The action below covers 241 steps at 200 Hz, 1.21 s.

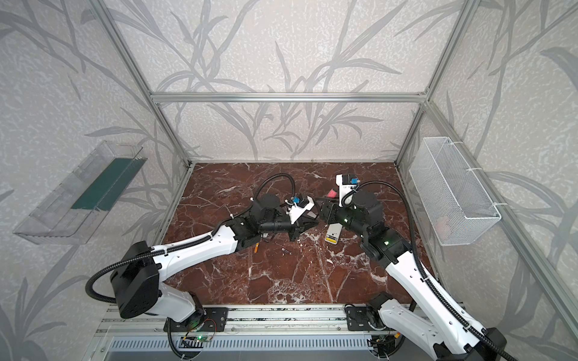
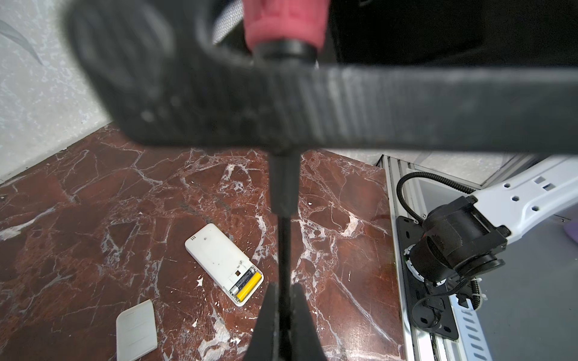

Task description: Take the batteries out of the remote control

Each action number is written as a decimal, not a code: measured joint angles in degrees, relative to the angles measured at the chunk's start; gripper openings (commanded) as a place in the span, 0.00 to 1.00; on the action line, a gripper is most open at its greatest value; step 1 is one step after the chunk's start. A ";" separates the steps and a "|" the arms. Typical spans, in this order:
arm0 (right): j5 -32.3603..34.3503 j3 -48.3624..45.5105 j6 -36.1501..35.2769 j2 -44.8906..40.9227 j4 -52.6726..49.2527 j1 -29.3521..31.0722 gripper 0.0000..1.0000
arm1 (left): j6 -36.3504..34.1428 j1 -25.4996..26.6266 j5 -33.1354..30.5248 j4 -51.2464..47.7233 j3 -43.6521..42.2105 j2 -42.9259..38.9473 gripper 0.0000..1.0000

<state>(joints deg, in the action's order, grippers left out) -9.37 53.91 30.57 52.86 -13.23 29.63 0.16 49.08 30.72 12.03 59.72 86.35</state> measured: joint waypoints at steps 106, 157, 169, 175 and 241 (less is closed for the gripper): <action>20.00 -5.35 -9.42 -3.89 -7.72 -0.13 0.00 | -1.09 0.00 -2.93 -0.55 -4.20 -1.38 0.60; 33.68 -12.57 -15.21 -3.08 -7.39 -0.35 0.00 | 0.48 0.00 -4.11 -1.49 -4.15 4.20 0.58; 35.41 -13.22 -15.50 -0.94 -6.58 -0.76 0.00 | 1.36 0.00 -4.07 -2.45 -3.93 6.51 0.57; 35.98 -13.49 -15.52 0.44 -5.90 -1.11 0.00 | 1.70 0.00 -4.04 -2.78 -3.87 7.45 0.57; 31.85 -17.33 -10.75 12.04 4.68 -12.04 0.00 | 2.91 0.00 -3.82 -4.74 -2.51 11.50 0.57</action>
<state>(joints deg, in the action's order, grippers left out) 22.48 36.58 19.81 64.90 -8.56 17.58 3.07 49.08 26.89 7.29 57.21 97.84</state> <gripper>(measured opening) 0.212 0.569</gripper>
